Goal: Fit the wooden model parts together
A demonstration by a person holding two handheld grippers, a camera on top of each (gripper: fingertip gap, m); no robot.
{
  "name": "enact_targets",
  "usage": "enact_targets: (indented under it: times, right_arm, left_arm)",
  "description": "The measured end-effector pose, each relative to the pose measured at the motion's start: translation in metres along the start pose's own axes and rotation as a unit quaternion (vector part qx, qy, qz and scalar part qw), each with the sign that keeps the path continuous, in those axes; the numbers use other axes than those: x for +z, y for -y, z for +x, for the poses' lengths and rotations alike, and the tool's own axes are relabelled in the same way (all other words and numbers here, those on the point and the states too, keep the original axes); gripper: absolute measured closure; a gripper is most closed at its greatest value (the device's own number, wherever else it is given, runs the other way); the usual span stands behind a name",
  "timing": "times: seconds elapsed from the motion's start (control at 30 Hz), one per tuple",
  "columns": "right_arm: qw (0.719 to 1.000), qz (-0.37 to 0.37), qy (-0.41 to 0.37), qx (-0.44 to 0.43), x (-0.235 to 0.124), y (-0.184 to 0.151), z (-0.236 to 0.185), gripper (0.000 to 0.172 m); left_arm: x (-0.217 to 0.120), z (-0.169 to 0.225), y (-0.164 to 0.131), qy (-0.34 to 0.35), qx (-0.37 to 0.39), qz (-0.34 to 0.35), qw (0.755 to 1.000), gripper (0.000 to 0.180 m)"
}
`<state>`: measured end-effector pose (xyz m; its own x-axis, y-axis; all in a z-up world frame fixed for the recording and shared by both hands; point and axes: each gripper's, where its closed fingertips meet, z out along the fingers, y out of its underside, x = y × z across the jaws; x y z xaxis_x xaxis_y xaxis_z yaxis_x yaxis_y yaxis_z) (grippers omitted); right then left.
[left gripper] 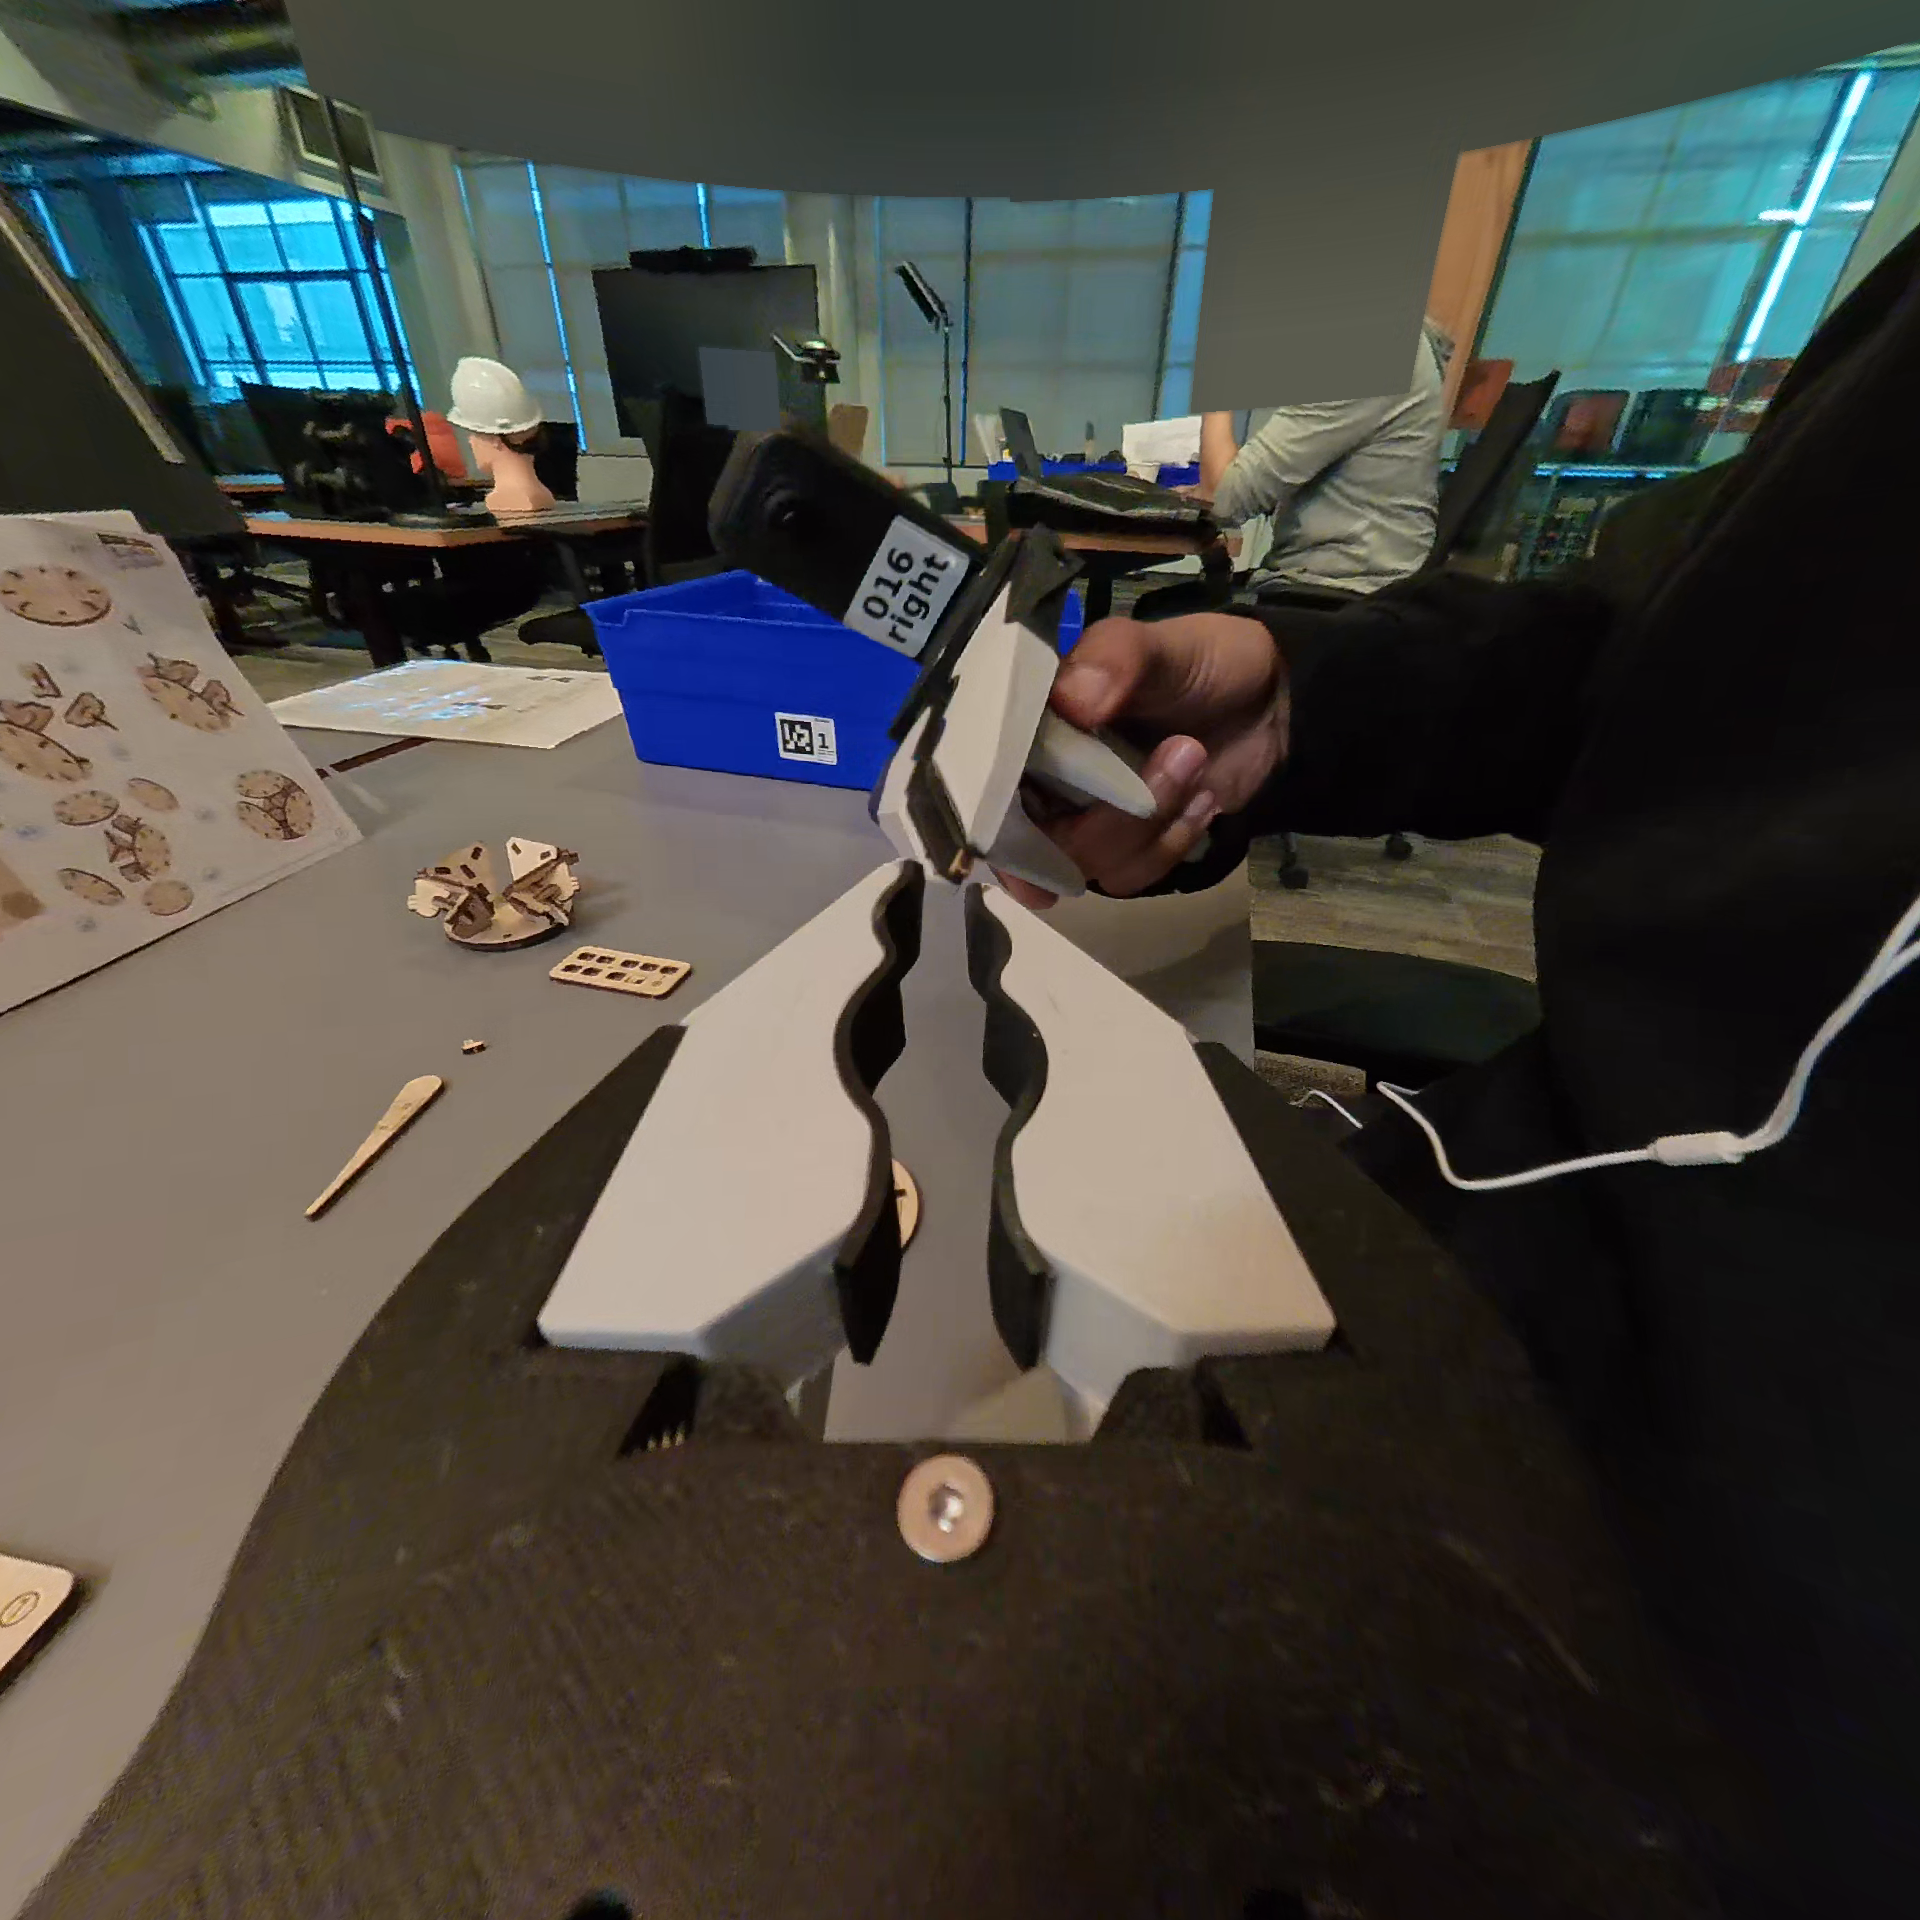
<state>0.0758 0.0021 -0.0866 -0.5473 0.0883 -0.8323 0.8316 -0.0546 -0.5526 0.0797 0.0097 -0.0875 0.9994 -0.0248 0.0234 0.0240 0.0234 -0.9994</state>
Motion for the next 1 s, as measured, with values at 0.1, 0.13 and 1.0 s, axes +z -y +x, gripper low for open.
enact_targets:
  times: [0.1,0.13,1.0]
  right_arm:
    - [1.000,0.001,0.008,0.024,-0.0007,-0.0029,0.0016,0.168]
    - [0.999,0.002,0.012,0.031,-0.0004,-0.0034,0.0013,0.168]
    - [0.997,0.014,0.028,0.074,0.0020,-0.0038,0.0007,0.168]
  left_arm:
    - [0.0013,0.0034,-0.0010,-0.008,0.004,-0.004,1.000,0.177]
    - [0.0020,0.0039,-0.0020,-0.008,0.006,-0.006,1.000,0.178]
    - [0.0028,0.0048,-0.0041,-0.002,0.014,-0.012,1.000,0.180]
